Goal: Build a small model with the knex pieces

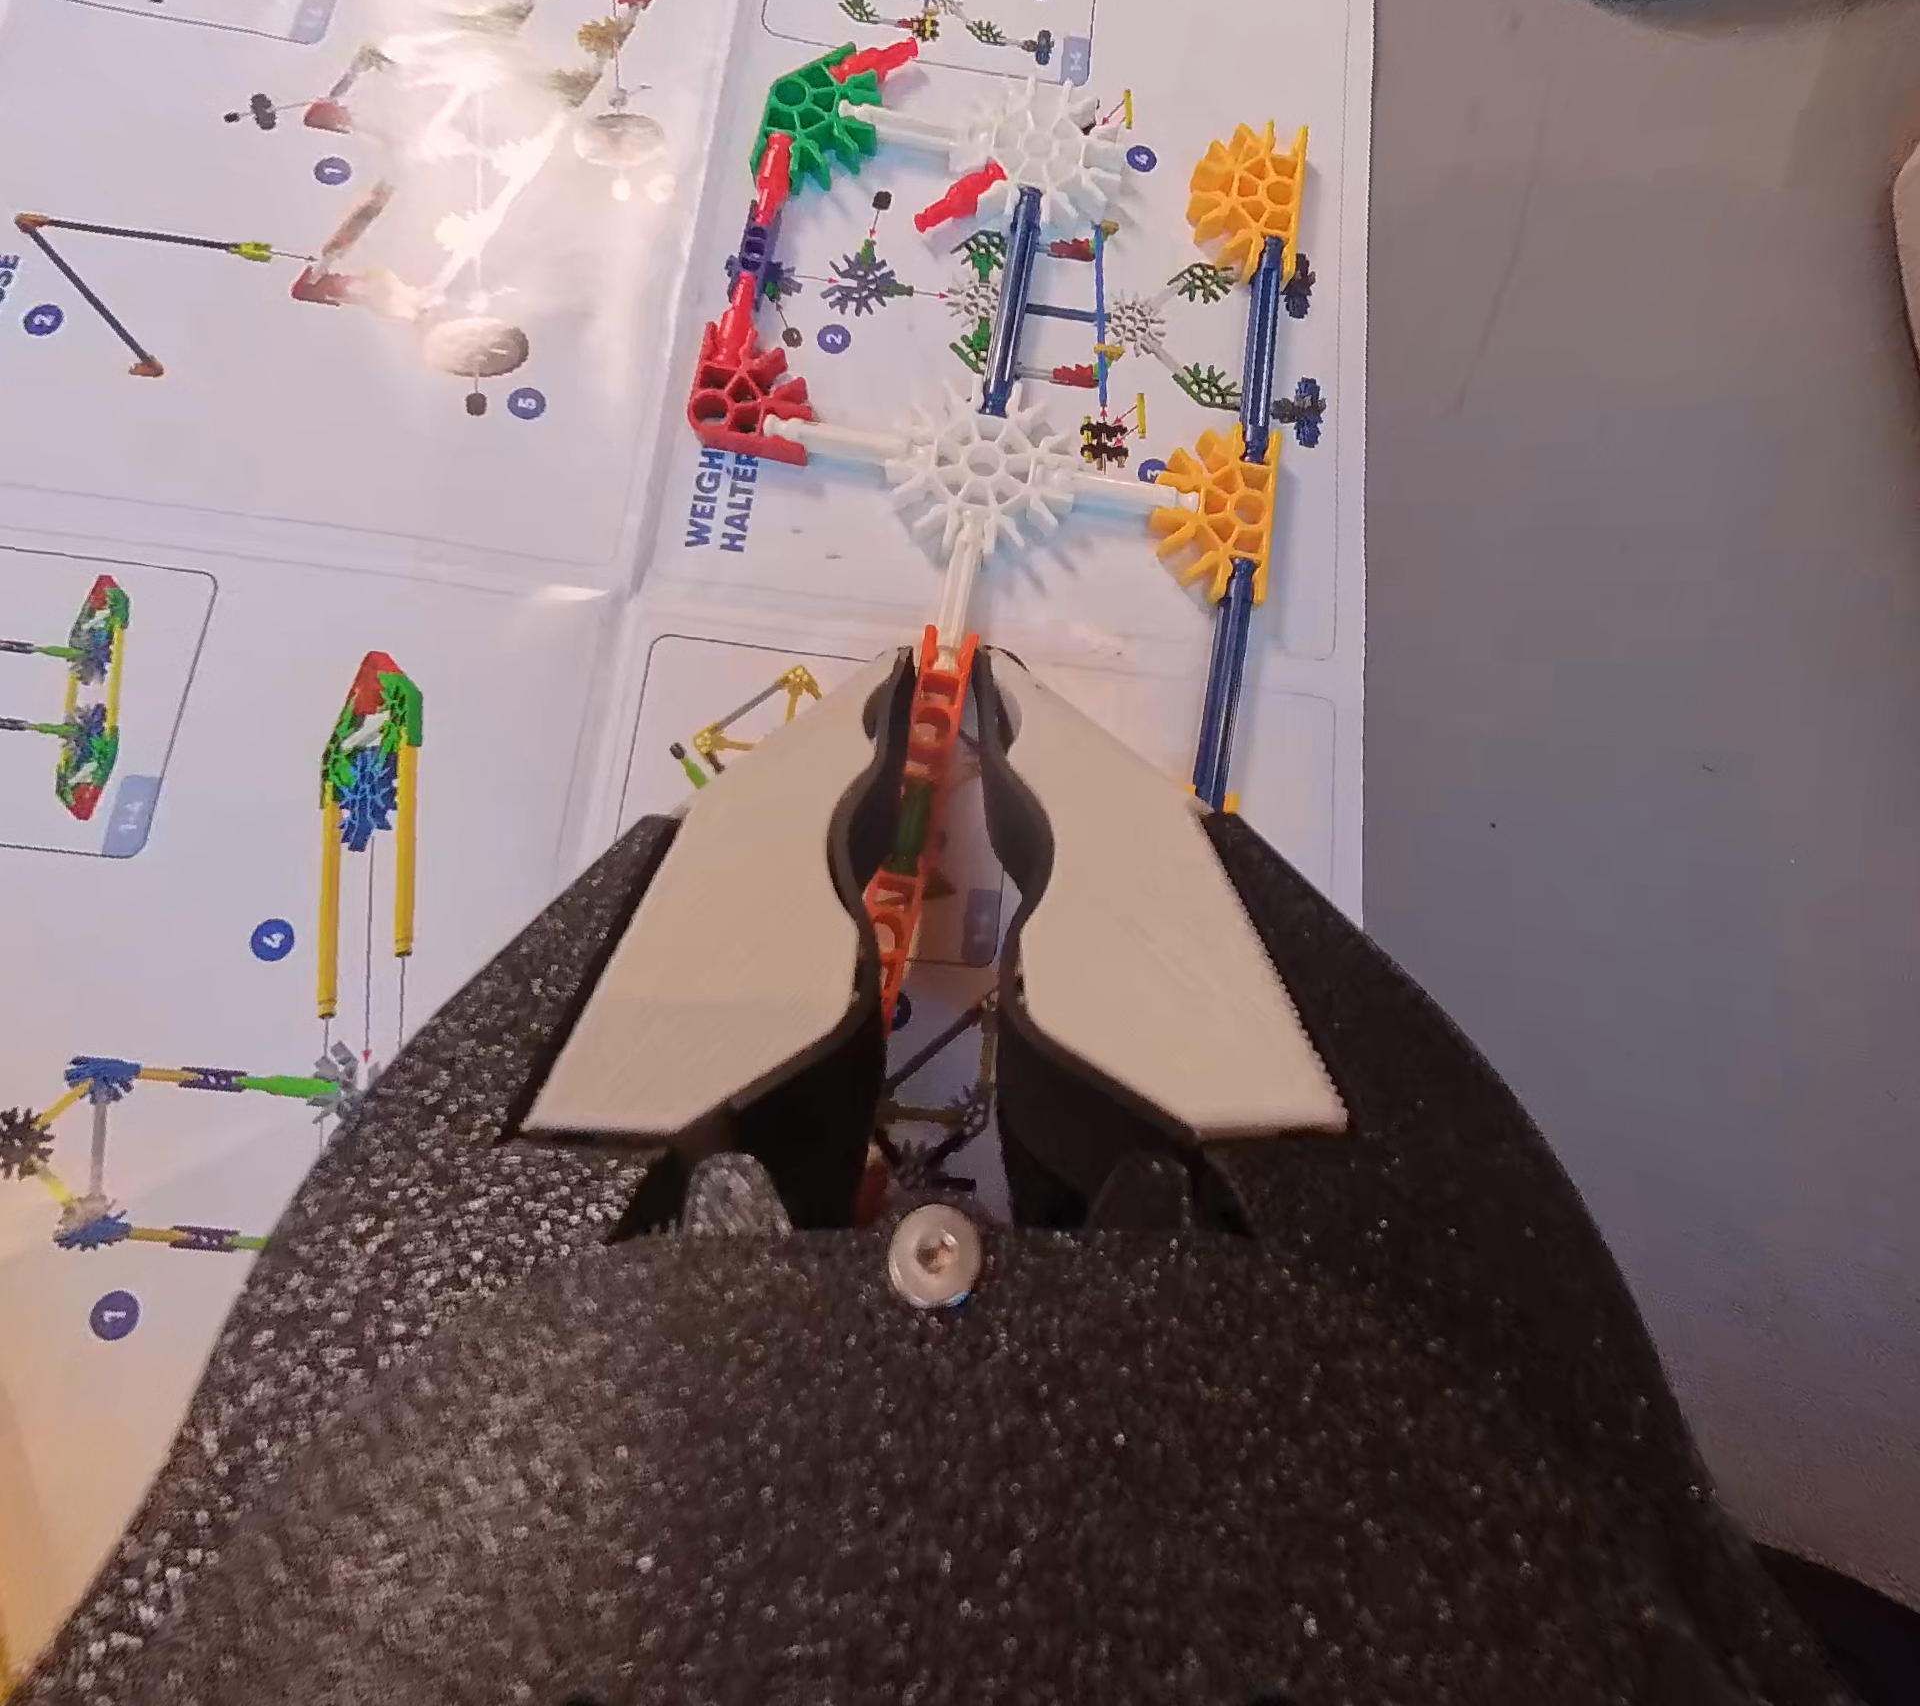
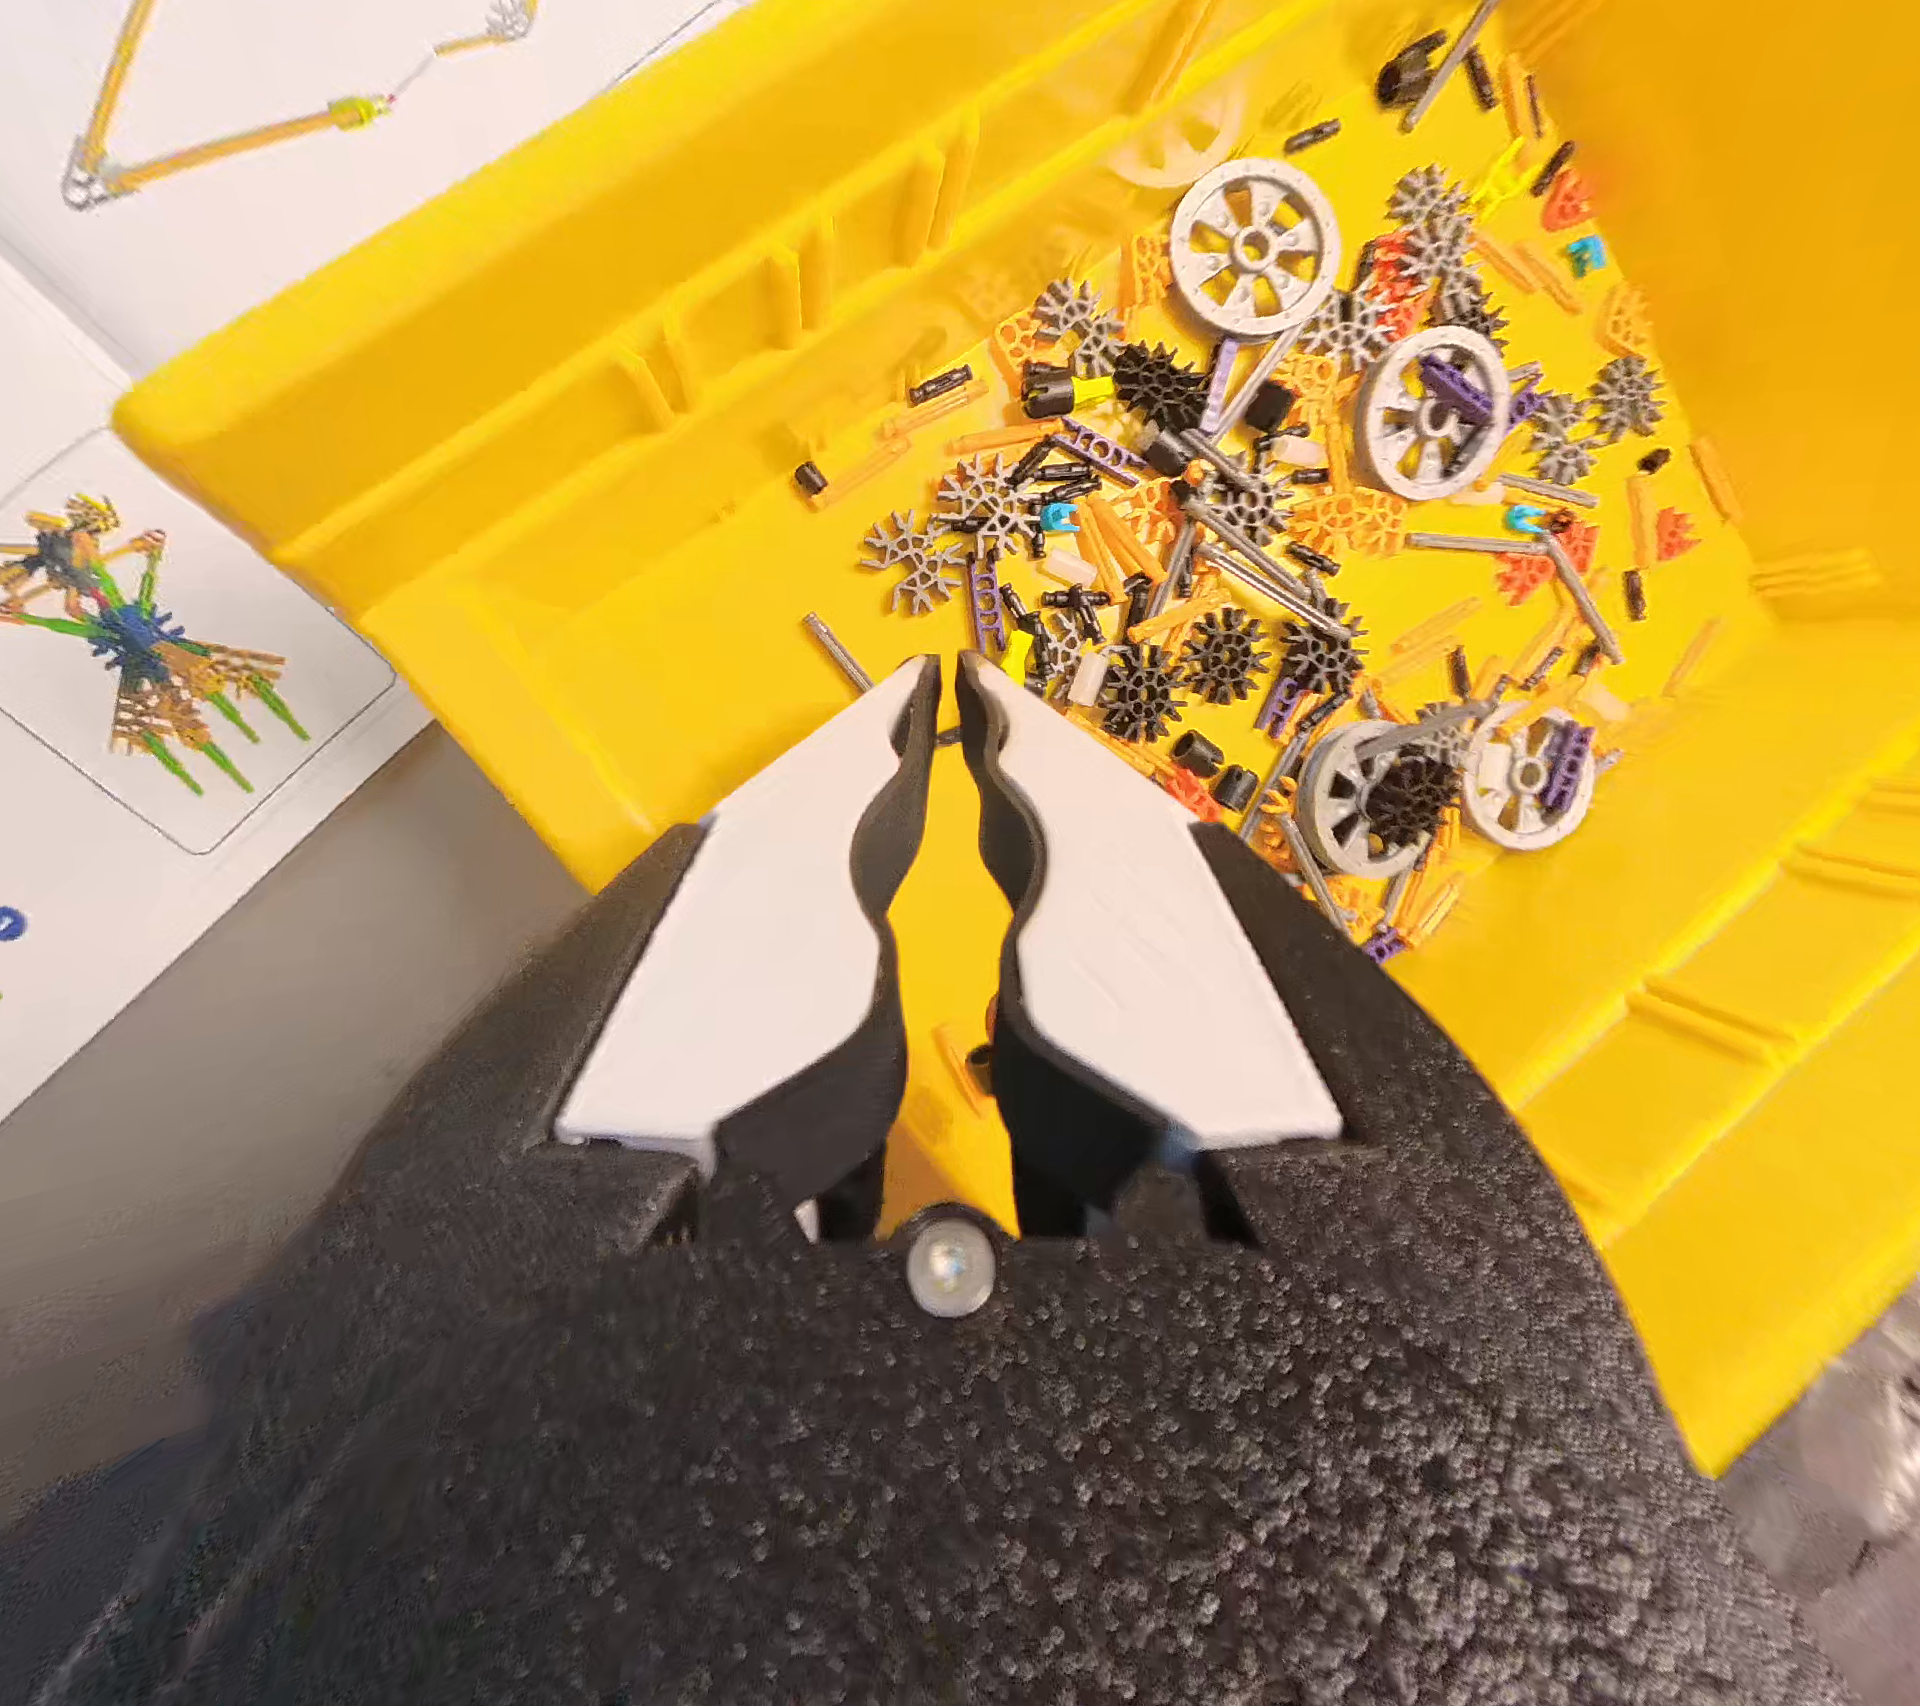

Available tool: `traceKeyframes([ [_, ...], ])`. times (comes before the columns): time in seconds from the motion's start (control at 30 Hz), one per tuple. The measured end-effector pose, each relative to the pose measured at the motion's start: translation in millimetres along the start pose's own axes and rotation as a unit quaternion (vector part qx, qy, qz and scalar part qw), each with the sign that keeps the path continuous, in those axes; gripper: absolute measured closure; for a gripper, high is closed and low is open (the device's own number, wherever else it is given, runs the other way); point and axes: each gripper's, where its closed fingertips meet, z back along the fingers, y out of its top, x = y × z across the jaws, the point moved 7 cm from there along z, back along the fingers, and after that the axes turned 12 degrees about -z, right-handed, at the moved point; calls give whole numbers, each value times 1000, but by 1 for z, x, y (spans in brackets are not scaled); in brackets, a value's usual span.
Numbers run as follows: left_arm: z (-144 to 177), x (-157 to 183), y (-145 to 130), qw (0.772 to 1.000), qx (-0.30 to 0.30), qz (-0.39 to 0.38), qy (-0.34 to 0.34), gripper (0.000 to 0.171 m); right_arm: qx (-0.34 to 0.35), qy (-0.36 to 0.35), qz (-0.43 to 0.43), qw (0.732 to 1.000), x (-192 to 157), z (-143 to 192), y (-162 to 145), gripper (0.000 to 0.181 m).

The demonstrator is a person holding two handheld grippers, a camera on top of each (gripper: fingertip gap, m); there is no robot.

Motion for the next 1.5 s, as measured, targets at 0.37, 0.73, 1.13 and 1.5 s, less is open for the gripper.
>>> traceKeyframes([
  [0.37,0,2,0,999,10,26,16,162,-47,39,7,998,15,-29,1,175],
  [0.73,0,2,0,999,15,26,14,163,-72,58,29,995,29,-33,12,173],
  [1.13,1,2,-1,999,27,36,6,163,-65,74,45,994,27,-35,17,175],
  [1.5,1,4,-1,999,23,28,8,163,106,90,65,988,-35,55,60,175],
])
